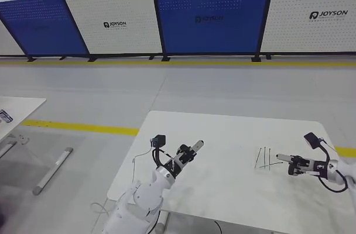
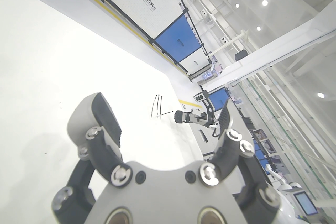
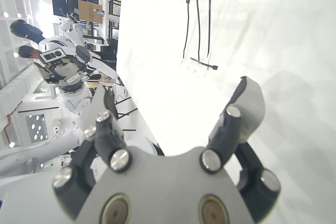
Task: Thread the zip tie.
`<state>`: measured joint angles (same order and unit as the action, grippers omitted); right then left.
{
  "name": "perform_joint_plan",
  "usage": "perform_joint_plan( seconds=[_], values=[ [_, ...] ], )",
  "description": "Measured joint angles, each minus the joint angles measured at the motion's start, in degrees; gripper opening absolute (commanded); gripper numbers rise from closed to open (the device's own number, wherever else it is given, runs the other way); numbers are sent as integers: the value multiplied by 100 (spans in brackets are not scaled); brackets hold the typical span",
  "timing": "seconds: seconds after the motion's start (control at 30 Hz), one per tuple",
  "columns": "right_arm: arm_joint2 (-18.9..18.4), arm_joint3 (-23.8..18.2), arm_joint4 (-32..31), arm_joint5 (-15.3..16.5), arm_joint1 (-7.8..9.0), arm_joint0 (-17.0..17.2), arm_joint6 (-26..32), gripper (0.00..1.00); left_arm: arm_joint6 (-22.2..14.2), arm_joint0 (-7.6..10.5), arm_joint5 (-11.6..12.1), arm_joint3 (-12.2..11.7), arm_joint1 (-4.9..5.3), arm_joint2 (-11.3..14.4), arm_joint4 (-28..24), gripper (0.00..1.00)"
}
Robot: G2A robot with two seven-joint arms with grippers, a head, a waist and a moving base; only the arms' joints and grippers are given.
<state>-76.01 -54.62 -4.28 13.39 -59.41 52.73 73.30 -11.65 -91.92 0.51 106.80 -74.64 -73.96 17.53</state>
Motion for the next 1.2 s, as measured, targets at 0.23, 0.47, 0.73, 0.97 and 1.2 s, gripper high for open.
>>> perform_joint_plan(
  seconds=[0.23,0.47,0.73,0.97,1.2],
  values=[
    [333,439,-17,61,-71,-336,-75,89,0,0,0,0,0,0,0,100],
    [531,820,29,81,-113,-589,-68,48,0,0,0,0,0,0,0,100],
    [721,1284,80,94,-159,-855,-35,45,0,0,0,0,0,0,0,100],
    [861,1621,90,116,-195,-1013,-45,45,0,0,0,0,0,0,0,100],
    [1008,1913,124,146,-247,-1164,-76,30,0,0,0,0,0,0,0,100]
  ],
)
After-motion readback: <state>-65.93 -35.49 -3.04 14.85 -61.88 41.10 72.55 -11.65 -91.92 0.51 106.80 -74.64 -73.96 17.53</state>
